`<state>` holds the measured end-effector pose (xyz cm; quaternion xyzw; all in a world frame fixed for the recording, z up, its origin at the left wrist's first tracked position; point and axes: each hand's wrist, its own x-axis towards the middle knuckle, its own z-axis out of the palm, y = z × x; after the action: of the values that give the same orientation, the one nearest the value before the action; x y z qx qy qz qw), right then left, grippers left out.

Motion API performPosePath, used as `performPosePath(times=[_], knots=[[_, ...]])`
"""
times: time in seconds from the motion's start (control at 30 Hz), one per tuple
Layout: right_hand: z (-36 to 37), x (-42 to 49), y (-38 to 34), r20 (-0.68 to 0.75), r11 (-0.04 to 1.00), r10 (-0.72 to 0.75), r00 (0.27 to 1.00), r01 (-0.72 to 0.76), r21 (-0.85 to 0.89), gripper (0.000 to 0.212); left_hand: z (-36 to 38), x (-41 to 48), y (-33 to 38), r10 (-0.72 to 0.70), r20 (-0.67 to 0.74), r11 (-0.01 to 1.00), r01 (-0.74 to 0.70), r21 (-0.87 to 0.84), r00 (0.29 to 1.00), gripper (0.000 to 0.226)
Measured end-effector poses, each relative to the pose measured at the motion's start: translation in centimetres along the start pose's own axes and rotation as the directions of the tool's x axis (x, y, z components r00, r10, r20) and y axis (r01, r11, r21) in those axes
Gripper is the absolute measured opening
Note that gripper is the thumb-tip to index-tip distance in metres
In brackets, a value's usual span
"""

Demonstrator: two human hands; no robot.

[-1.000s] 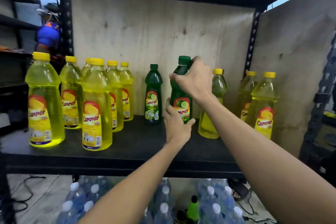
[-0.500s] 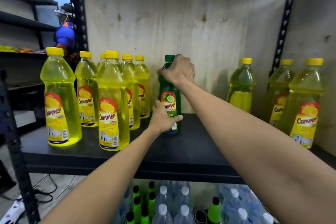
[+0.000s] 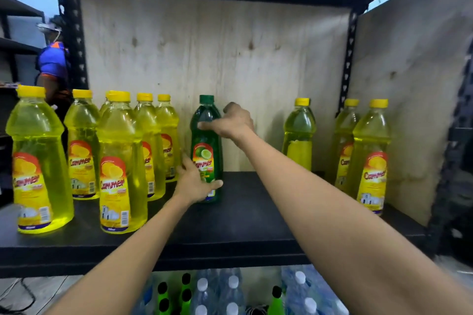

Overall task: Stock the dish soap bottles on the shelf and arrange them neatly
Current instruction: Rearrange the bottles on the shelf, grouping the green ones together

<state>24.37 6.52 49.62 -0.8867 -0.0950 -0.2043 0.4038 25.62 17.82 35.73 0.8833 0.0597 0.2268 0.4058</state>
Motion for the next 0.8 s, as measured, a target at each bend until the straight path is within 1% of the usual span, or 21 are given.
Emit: performPosePath(times=[0.03, 0.07, 0.1, 0.13, 0.17, 0.2, 0.23, 0.27, 0.33, 0.4, 0.47, 0.5, 0.57, 0.63, 0.7, 0.73, 0.8], knots=[[-1.4, -0.4, 1.1, -0.061, 0.999, -0.02, 0.998, 0.022, 0.031, 0.065, -0.3, -1.3, 0.8, 0.043, -0.083, 0.998, -0.039, 0.056, 0.996, 0.128], [-3.1, -0.8, 2.4, -0.161, 0.998, -0.043, 0.986, 0.051, 0.048, 0.052, -0.5, -2.8, 1.8, 0.148, -0.197, 0.986, -0.128, 0.111, 0.969, 0.128], [-5.1, -1.1, 3.6, -0.27, 0.995, -0.053, 0.962, 0.072, 0.062, 0.039, -0.6, -4.1, 3.0, 0.289, -0.297, 0.954, -0.248, 0.167, 0.91, 0.12], [-7.0, -1.4, 4.9, -0.371, 0.993, -0.046, 0.928, 0.081, 0.081, 0.03, -0.5, -5.2, 4.1, 0.425, -0.353, 0.904, -0.373, 0.207, 0.834, 0.106], [-8.9, -1.5, 5.9, -0.462, 0.992, -0.029, 0.886, 0.083, 0.098, 0.026, -0.2, -5.9, 5.3, 0.532, -0.358, 0.847, -0.487, 0.214, 0.767, 0.09], [-11.0, -1.5, 6.9, -0.532, 0.991, -0.001, 0.847, 0.071, 0.111, 0.026, 0.4, -6.0, 6.8, 0.598, -0.327, 0.799, -0.575, 0.174, 0.732, 0.075], [-12.8, -1.2, 7.8, -0.567, 0.99, 0.04, 0.822, 0.044, 0.134, 0.027, 1.3, -5.5, 8.2, 0.613, -0.282, 0.783, -0.616, 0.089, 0.738, 0.064], [-14.0, -0.3, 8.7, -0.569, 0.986, 0.097, 0.816, 0.0, 0.169, 0.028, 2.3, -4.7, 9.5, 0.588, -0.238, 0.794, -0.608, -0.015, 0.773, 0.057], [-15.7, 2.2, 10.5, -0.526, 0.971, 0.202, 0.826, -0.099, 0.218, 0.03, 4.4, -2.6, 12.1, 0.465, -0.173, 0.843, -0.494, -0.215, 0.868, 0.048], [-16.2, 4.9, 12.3, -0.454, 0.958, 0.248, 0.856, -0.146, 0.248, 0.034, 6.2, 0.0, 13.8, 0.322, -0.107, 0.884, -0.34, -0.322, 0.941, 0.043], [-16.1, 6.9, 13.4, -0.349, 0.945, 0.252, 0.903, -0.152, 0.289, 0.044, 7.6, 3.1, 14.3, 0.232, -0.014, 0.932, -0.226, -0.285, 0.973, 0.04], [-16.0, 7.7, 13.8, -0.295, 0.942, 0.249, 0.922, -0.161, 0.294, 0.051, 8.5, 4.9, 14.0, 0.201, 0.072, 0.949, -0.176, -0.261, 0.977, 0.04], [-15.5, 9.5, 14.5, -0.176, 0.939, 0.258, 0.95, -0.204, 0.276, 0.062, 9.9, 7.6, 13.5, 0.191, 0.263, 0.954, -0.115, -0.277, 0.946, 0.038], [-14.7, 10.7, 15.2, -0.068, 0.946, 0.262, 0.963, -0.242, 0.217, 0.057, 11.4, 9.2, 13.0, 0.229, 0.405, 0.948, -0.107, -0.301, 0.885, 0.036], [-14.0, 11.5, 16.2, 0.027, 0.953, 0.256, 0.966, -0.257, 0.161, 0.041, 13.2, 10.4, 12.6, 0.265, 0.472, 0.949, -0.14, -0.283, 0.841, 0.035], [-13.7, 11.8, 16.8, 0.06, 0.952, 0.246, 0.967, -0.253, 0.171, 0.035, 14.3, 11.0, 12.2, 0.277, 0.497, 0.952, -0.165, -0.258, 0.823, 0.036], [-13.6, 11.9, 17.6, 0.078, 0.943, 0.211, 0.974, -0.224, 0.246, 0.028, 16.9, 12.9, 11.1, 0.299, 0.487, 0.95, -0.211, -0.229, 0.821, 0.041]])
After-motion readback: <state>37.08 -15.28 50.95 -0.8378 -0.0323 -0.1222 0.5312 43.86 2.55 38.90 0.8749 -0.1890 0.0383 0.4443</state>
